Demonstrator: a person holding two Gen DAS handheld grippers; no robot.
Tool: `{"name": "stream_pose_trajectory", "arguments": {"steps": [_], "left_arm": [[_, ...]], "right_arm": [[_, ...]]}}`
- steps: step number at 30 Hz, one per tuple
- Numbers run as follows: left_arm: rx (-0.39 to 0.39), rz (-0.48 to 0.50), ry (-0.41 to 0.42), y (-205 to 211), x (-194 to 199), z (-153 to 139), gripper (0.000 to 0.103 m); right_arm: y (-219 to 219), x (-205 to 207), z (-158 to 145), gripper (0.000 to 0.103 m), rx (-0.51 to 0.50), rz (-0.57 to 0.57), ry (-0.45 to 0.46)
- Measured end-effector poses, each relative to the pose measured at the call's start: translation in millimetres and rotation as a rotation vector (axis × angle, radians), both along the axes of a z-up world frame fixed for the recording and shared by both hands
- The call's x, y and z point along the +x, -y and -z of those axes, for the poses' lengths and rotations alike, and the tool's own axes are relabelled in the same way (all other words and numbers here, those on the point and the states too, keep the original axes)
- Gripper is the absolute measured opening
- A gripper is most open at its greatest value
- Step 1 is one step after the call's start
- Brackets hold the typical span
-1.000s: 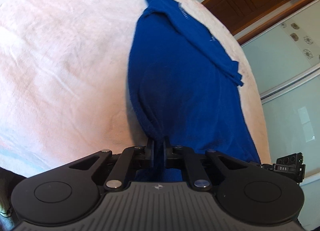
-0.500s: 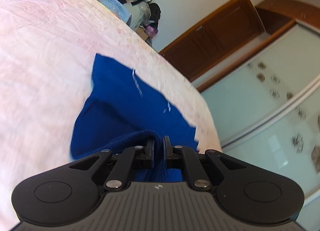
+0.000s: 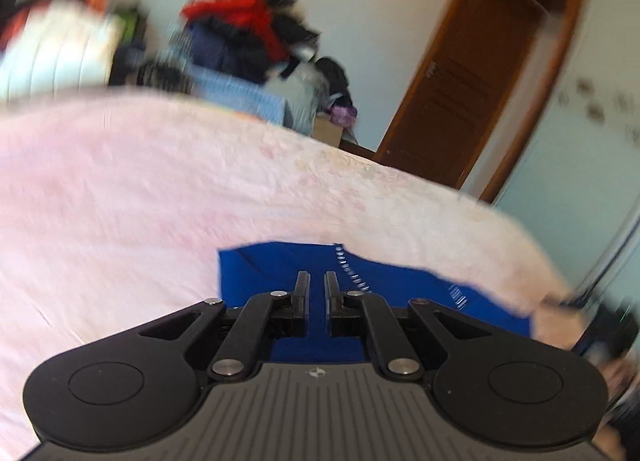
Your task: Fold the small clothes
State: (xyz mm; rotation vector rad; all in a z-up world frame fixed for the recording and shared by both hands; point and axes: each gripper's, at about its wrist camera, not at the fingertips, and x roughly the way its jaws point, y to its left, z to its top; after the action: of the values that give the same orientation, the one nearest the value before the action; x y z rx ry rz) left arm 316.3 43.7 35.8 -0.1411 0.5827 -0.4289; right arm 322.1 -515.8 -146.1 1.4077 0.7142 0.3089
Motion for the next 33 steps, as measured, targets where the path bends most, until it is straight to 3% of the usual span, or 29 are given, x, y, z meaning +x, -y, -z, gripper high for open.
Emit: {"name": "stream_pose_trajectory", "arguments": {"steps": [3,5,9,11,12,13,14,16,21,26,29,33], "left_arm": [[0.302,0.063,0.193,21,-41,13,0.008],[0.483,0.131,0.302,34,-67,28,0.009],[0.872,0.304,0.662,57,-122,72,0.009],[0.995,0.431,0.825,62,-139,92,0.013],[1.030,0.480,0.851,65,-140,97,0.017],[1.049,0.510,0.848,67,-138,100,0.031],[1.057,0.525,0.841,69,-134,102,0.056],[1.078,0.523,0.862,69,-125,104,0.089],[1.127,0.619,0.844,70,-114,102,0.091],[1.199,0.687,0.878,64,-103,88,0.090],[1.272,0.763,0.885,66,-97,94,0.090],[1.308,0.846,0.898,79,-93,107,0.086]], "right_arm": [[3,-13,-9,0.078,-0.069,-0.021,0.024],[3,-28,-26,0.078,-0.198,-0.016,0.046],[-19,-65,-71,0.077,-0.653,-0.024,0.160],[-39,-77,-87,0.077,-0.897,-0.066,0.228],[-50,-80,-91,0.077,-0.996,-0.104,0.249],[-60,-83,-94,0.077,-1.091,-0.157,0.262],[-69,-82,-94,0.078,-1.159,-0.197,0.267],[-80,-80,-91,0.078,-1.242,-0.273,0.267],[-99,-79,-85,0.077,-1.271,-0.368,0.252],[-96,-82,-95,0.077,-1.212,-0.353,0.271],[-89,-77,-97,0.077,-1.176,-0.326,0.267],[-87,-72,-96,0.077,-1.190,-0.317,0.253]]}}
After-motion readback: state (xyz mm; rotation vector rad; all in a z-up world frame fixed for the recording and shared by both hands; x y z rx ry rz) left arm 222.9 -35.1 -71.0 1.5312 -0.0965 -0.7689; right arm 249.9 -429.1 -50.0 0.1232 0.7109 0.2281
